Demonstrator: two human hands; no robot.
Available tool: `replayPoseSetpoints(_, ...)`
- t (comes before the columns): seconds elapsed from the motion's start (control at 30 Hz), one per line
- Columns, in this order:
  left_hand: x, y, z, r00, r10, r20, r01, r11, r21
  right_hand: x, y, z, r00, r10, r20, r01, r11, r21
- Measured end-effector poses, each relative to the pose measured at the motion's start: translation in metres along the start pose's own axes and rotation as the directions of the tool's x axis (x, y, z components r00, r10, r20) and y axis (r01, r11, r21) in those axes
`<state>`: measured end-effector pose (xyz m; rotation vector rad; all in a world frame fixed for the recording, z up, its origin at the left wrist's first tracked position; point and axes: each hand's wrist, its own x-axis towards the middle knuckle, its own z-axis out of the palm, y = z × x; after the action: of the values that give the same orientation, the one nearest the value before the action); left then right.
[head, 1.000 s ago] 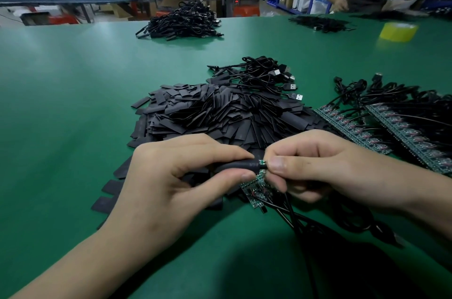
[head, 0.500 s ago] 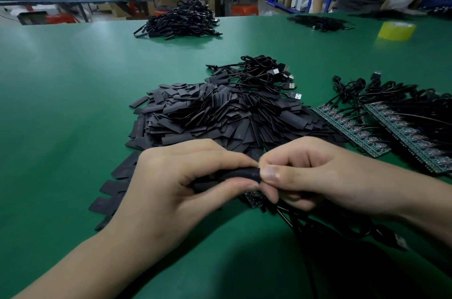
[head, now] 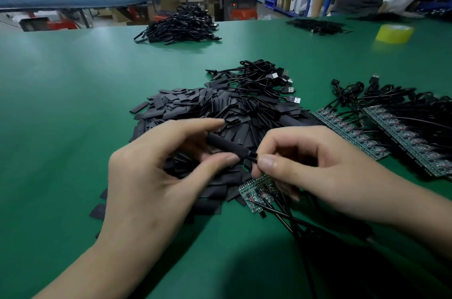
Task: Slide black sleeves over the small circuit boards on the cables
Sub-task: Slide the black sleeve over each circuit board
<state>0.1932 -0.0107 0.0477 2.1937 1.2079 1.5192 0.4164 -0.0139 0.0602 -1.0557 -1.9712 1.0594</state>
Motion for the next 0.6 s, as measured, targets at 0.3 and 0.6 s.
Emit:
replayPoseSetpoints(0.3,-0.007,-0.012,0.007,0.878,-0.223,0.424,0.182,0.974,0.136,-0.004,-0.002,0.013,0.912,-0.362,-0.191,0.196,0.796,-0.573)
replayPoseSetpoints(0.6,-0.004,-0.002,-0.001,0.995,0.054,0.082,-0.060,0.996,0.061,-0.005,-0.001,0.017,0.894,-0.421,-0.151,0.248,0.748,-0.616)
